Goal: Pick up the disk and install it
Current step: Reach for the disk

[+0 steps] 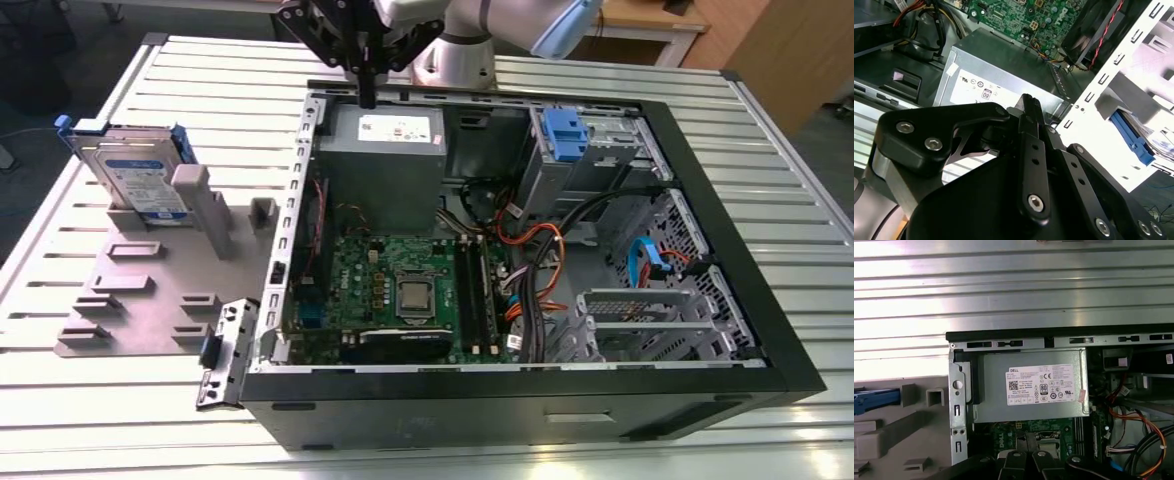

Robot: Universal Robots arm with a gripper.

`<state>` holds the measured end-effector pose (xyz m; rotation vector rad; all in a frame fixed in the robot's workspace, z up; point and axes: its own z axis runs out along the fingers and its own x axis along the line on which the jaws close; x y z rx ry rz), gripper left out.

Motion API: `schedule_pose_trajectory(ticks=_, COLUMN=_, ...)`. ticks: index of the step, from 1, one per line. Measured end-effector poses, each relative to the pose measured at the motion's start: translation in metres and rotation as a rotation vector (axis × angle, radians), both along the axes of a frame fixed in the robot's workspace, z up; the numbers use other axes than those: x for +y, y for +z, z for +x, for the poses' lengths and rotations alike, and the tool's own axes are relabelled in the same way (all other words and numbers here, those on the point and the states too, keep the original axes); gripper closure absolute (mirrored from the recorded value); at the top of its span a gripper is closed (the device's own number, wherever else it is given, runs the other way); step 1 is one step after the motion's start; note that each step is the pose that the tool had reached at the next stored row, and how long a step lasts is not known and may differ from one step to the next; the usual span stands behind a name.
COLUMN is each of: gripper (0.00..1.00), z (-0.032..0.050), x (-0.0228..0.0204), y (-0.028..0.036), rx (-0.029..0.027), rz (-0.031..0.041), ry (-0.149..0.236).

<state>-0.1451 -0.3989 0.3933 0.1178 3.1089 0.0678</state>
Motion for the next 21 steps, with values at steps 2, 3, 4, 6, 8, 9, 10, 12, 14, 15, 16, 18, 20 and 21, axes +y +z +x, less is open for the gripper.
schedule_pose_trajectory(ticks=2, gripper=0.89, z=-0.0018, x=0.0, y=0.0, rx=-0.0001, rz=0.0, ry=0.0)
schedule_pose_trajectory(ticks=3, gripper=0.89, z=-0.0019, x=0.0, y=0.0, rx=0.0, rz=0.0, ry=0.0)
schedule_pose_trajectory(ticks=4, gripper=0.89, z=-0.002, x=0.0, y=0.0, rx=0.0, rz=0.0, ry=0.0)
schedule_pose_trajectory(ticks=6, gripper=0.89, z=-0.0023, x=0.0, y=0.0, rx=-0.0001, rz=0.0, ry=0.0)
schedule_pose_trajectory(ticks=8, gripper=0.89, z=-0.0028, x=0.0, y=0.0, rx=-0.0001, rz=0.0, ry=0.0)
schedule_pose_trajectory(ticks=9, gripper=0.89, z=-0.0032, x=0.0, y=0.0, rx=-0.0001, rz=0.0, ry=0.0)
schedule_pose_trajectory(ticks=10, gripper=0.89, z=-0.0036, x=0.0, y=0.0, rx=-0.0001, rz=0.0, ry=0.0)
schedule_pose_trajectory(ticks=12, gripper=0.89, z=-0.0051, x=0.0, y=0.0, rx=0.0, rz=-0.0001, ry=0.0)
schedule_pose_trajectory(ticks=14, gripper=0.89, z=-0.0071, x=0.0, y=-0.0001, rx=0.0, rz=-0.0001, ry=0.0)
schedule_pose_trajectory(ticks=15, gripper=0.89, z=-0.0082, x=0.0, y=-0.0001, rx=-0.0001, rz=0.0, ry=0.0)
schedule_pose_trajectory(ticks=16, gripper=0.89, z=-0.0093, x=0.0, y=-0.0001, rx=-0.0001, rz=0.0, ry=0.0)
schedule_pose_trajectory(ticks=18, gripper=0.89, z=-0.0114, x=0.0, y=-0.0002, rx=0.0, rz=0.0, ry=0.0)
schedule_pose_trajectory(ticks=20, gripper=0.89, z=-0.0137, x=0.0, y=-0.0003, rx=-0.0001, rz=0.0, ry=0.0)
schedule_pose_trajectory(ticks=21, gripper=0.89, z=-0.0148, x=0.0, y=-0.0004, rx=-0.0001, rz=0.0, ry=0.0)
